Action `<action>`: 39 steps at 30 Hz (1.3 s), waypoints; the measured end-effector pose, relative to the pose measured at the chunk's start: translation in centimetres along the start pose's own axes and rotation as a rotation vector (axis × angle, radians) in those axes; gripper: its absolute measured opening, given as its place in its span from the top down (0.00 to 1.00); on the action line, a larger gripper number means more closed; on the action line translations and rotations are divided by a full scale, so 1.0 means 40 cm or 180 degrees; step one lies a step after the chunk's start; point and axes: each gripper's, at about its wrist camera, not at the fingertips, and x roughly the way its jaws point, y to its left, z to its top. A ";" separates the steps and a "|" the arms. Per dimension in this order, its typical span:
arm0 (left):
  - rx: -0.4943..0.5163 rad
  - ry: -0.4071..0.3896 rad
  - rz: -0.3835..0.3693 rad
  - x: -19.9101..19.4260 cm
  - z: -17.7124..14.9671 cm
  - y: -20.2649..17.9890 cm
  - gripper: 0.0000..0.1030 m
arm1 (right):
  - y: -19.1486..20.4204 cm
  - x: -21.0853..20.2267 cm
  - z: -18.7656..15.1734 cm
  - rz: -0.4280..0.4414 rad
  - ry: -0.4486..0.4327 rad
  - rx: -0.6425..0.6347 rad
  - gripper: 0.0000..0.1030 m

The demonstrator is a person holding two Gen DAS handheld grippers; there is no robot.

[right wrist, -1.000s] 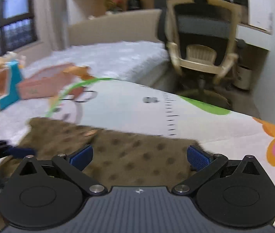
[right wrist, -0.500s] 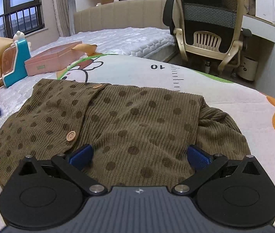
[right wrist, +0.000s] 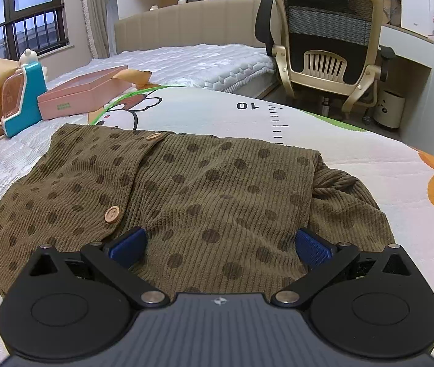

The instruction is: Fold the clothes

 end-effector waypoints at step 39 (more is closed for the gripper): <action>-0.0179 0.0047 -0.0790 0.121 0.138 -0.056 0.09 | 0.360 -0.023 0.085 0.0682 -0.0380 -0.1003 0.59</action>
